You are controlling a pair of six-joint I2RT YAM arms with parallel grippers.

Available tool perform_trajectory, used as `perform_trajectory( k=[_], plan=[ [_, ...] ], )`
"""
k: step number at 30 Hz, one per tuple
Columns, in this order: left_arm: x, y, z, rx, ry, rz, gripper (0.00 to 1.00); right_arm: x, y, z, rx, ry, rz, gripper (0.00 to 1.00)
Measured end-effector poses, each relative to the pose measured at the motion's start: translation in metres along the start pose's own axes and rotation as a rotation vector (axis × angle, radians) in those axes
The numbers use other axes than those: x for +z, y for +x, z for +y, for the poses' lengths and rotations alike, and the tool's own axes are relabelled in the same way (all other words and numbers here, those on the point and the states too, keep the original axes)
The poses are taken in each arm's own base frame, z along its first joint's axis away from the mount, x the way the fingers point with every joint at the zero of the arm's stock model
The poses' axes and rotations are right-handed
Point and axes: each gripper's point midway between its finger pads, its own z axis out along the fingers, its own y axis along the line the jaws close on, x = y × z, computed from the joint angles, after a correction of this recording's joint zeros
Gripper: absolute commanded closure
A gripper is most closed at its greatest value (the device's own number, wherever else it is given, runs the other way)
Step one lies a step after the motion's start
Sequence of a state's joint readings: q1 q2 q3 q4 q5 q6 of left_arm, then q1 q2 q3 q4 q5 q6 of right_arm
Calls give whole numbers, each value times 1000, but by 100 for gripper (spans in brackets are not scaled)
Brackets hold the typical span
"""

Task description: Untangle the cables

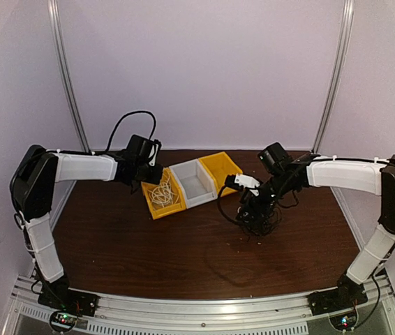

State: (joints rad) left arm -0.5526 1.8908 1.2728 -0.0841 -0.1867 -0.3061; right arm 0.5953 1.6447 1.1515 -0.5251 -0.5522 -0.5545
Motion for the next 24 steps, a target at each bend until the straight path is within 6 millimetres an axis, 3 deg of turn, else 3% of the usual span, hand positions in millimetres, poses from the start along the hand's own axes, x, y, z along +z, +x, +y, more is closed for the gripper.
perform_trajectory(
  k=[10,15,24],
  plan=[
    [16,38,9,31,-62,170,100,2,6,2,-1,4,-1,27],
    [15,38,6,30,-47,185,71,-1,8,5,-2,6,-3,27],
    [1,26,4,22,-33,171,56,-2,8,6,-6,10,-9,27]
  ],
)
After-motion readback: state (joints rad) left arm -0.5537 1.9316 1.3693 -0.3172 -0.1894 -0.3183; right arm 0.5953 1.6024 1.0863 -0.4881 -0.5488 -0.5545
